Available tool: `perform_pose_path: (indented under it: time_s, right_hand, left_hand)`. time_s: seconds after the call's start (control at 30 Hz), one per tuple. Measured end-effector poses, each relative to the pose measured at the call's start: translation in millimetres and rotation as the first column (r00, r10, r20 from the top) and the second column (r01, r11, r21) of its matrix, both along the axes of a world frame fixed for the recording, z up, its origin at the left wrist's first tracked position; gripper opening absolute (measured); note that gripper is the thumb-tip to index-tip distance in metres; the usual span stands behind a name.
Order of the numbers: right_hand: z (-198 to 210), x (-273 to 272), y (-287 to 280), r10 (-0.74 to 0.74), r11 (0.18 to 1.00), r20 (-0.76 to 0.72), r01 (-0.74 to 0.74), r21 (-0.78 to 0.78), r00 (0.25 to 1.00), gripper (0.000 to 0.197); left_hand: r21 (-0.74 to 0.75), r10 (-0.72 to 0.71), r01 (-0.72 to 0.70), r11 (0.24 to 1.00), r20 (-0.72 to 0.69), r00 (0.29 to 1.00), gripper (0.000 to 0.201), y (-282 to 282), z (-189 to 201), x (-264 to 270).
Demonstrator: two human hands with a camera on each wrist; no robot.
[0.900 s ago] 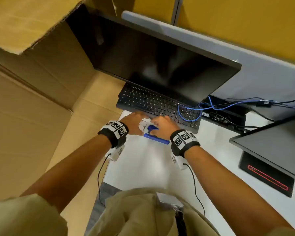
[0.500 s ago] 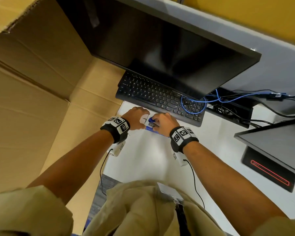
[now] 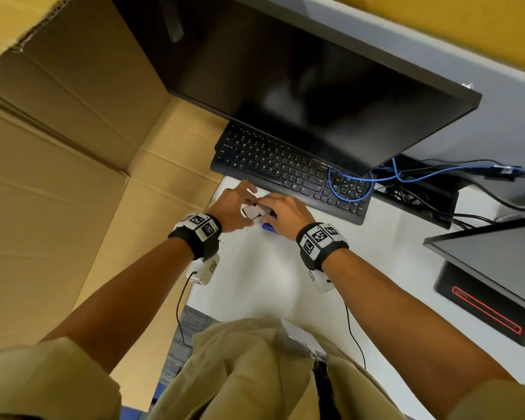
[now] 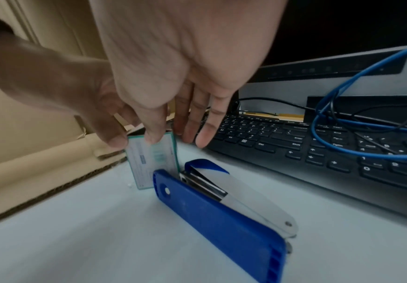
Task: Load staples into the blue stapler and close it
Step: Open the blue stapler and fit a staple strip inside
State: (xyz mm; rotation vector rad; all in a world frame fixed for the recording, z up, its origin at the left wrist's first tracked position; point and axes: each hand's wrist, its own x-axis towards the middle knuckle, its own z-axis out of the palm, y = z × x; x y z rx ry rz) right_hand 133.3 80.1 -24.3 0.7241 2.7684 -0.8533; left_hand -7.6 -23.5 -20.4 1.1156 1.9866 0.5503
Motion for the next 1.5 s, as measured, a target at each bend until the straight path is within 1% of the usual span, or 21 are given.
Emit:
perform_pose_path:
  time_s: [0.1, 0.2, 0.27, 0.33, 0.4, 0.47, 0.53, 0.6, 0.63, 0.7, 0.8, 0.87, 0.93, 1.03, 1.2, 1.3, 1.4, 1.5]
  right_hand:
    - [-1, 1, -2, 0.007, 1.000, 0.008, -0.007, -0.009, 1.000, 0.035]
    - [0, 0, -5, -0.026, 0.998, -0.003, 0.026, -0.057, 1.000, 0.029]
    - [-1, 2, -7, -0.051, 0.995, -0.016, 0.049, -0.082, 0.999, 0.021]
    - [-2, 3, -8, -0.087, 0.992, -0.019, 0.085, -0.097, 0.996, 0.012]
    - [-3, 5, -7, -0.125, 0.986, 0.000, 0.124, -0.113, 0.992, 0.010]
    - [-5, 7, -5, -0.175, 0.976, 0.010, 0.175, -0.130, 0.985, 0.014]
    - [-6, 9, -3, -0.211, 0.967, 0.018, 0.211, -0.144, 0.977, 0.029]
    - [-5, 11, -4, -0.215, 0.963, 0.008, 0.213, -0.165, 0.977, 0.042]
    - [-4, 12, -4, -0.215, 0.961, -0.001, 0.211, -0.182, 0.977, 0.045]
    - [-3, 14, -4, -0.212, 0.962, -0.027, 0.204, -0.181, 0.977, 0.045]
    - [-7, 17, -5, -0.142, 0.989, -0.083, 0.137, -0.062, 0.986, 0.042]
    - [-9, 18, -5, -0.073, 0.997, -0.073, 0.072, -0.018, 0.995, 0.039]
    - [-12, 16, -3, 0.000, 1.000, -0.033, 0.001, 0.017, 0.999, 0.034]
    - [-10, 5, 0, 0.067, 0.997, 0.037, -0.069, 0.035, 0.997, 0.031]
    - [-1, -25, 6, 0.172, 0.976, 0.184, -0.193, 0.104, 0.968, 0.023]
    - [-5, -39, 5, 0.198, 0.952, 0.261, -0.249, 0.178, 0.945, 0.018]
    - [-11, -47, 2, 0.188, 0.947, 0.257, -0.244, 0.207, 0.948, 0.013]
    - [-19, -50, -1, 0.217, 0.929, 0.241, -0.276, 0.247, 0.946, 0.008]
  left_hand:
    - [0.015, -0.048, 0.049, 0.999, -0.036, 0.998, 0.052, -6, -1, -1]
    - [0.040, -0.077, 0.081, 0.996, -0.085, 0.993, 0.053, -9, -2, 4]
    - [0.050, -0.089, 0.095, 0.994, -0.115, 0.989, 0.053, -10, -3, 7]
    - [0.052, -0.104, 0.112, 0.992, -0.143, 0.984, 0.049, -10, -5, 7]
    - [0.045, -0.122, 0.132, 0.990, -0.177, 0.977, 0.042, -11, -5, 8]
    - [0.046, -0.138, 0.150, 0.988, -0.200, 0.970, 0.037, -13, -7, 7]
    - [0.059, -0.164, 0.181, 0.982, -0.218, 0.962, 0.038, -14, -9, 7]
    - [0.071, -0.193, 0.215, 0.974, -0.240, 0.951, 0.041, -15, -11, 7]
    - [0.073, -0.200, 0.223, 0.972, -0.241, 0.950, 0.041, -15, -11, 7]
    - [0.073, -0.201, 0.223, 0.972, -0.237, 0.950, 0.034, -15, -13, 6]
    - [0.093, -0.155, 0.177, 0.980, -0.208, 0.966, 0.027, -18, -13, 5]
    - [0.114, -0.120, 0.146, 0.983, -0.211, 0.970, 0.026, -21, -16, 5]
    - [0.125, -0.104, 0.134, 0.983, -0.221, 0.970, 0.024, -24, -19, 5]
    - [0.139, -0.082, 0.115, 0.984, -0.222, 0.972, 0.022, -25, -22, 5]
    - [0.131, -0.064, 0.096, 0.987, -0.230, 0.971, 0.020, -23, -23, 8]
    - [0.131, -0.060, 0.090, 0.987, -0.218, 0.974, 0.019, -23, -23, 7]
    - [0.122, -0.055, 0.083, 0.989, -0.219, 0.974, 0.019, -23, -22, 6]
    - [0.112, -0.050, 0.074, 0.991, -0.201, 0.978, 0.019, -23, -22, 6]
